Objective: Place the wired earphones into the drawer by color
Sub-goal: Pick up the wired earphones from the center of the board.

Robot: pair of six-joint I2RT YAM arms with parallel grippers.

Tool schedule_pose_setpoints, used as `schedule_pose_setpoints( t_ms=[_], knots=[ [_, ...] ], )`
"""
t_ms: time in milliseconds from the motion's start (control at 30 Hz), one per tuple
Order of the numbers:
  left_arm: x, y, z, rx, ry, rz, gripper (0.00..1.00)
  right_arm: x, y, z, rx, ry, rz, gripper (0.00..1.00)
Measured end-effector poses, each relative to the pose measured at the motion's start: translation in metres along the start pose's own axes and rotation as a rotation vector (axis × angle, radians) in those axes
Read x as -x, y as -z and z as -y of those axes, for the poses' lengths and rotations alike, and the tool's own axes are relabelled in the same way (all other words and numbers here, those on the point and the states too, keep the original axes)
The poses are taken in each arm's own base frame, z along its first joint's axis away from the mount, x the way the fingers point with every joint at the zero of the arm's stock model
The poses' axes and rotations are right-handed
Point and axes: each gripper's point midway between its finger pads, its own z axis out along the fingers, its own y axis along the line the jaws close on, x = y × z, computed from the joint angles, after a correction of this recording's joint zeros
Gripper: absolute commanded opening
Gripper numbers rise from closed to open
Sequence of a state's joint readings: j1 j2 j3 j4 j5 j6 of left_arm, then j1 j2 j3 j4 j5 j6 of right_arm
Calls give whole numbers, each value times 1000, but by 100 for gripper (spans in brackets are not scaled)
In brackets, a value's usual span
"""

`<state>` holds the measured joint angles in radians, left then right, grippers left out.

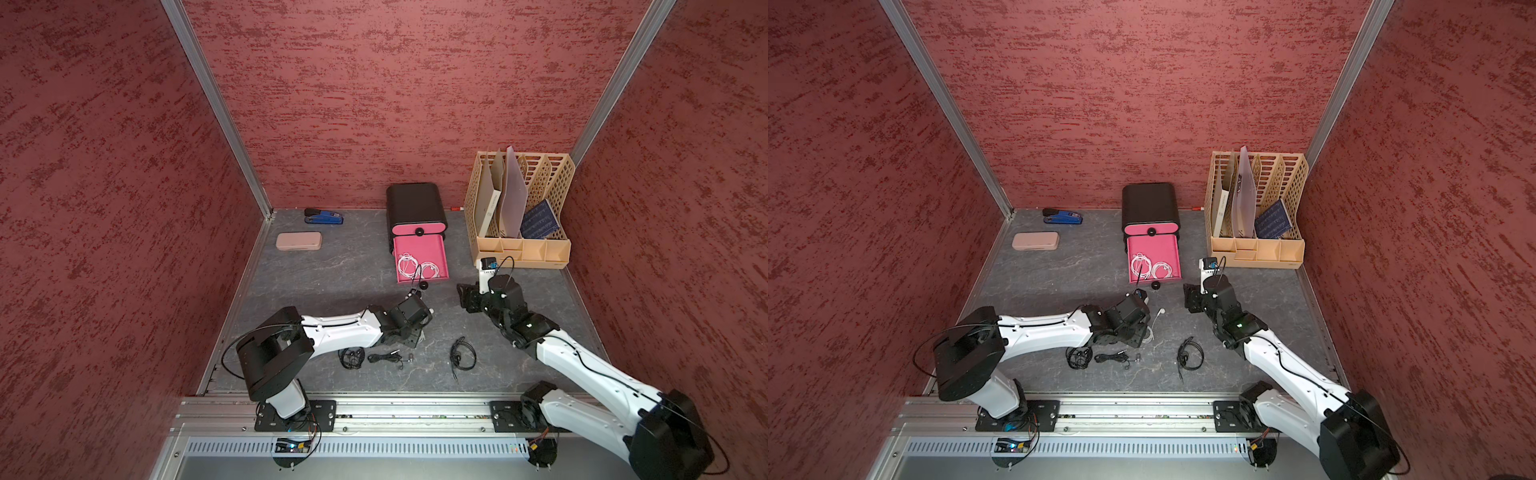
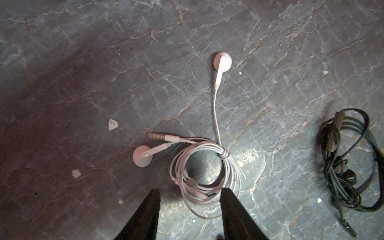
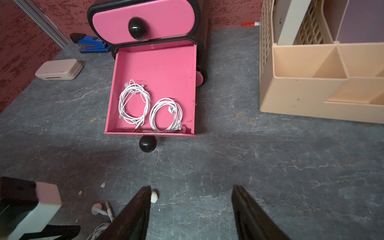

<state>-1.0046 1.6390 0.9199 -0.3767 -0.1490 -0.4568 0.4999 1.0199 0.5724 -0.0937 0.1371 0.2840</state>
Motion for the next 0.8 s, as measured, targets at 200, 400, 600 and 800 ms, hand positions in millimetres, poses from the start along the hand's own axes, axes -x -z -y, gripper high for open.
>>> schedule_pose_setpoints(
  t_ms=[200,400,600,800],
  knots=[
    [-3,-15,-3,-1,16,-23,39,0,0,0,0,0,0,66],
    [-3,-19,-6,-5,31,-33,35,0,0,0,0,0,0,66],
    [-4,-22,-8,-6,37,-40,25,-1,-1,0,-1,0,-2,66],
    [-4,-24,-7,-10,40,-40,22,-2,-2,0,-2,2,-8,66]
  ],
)
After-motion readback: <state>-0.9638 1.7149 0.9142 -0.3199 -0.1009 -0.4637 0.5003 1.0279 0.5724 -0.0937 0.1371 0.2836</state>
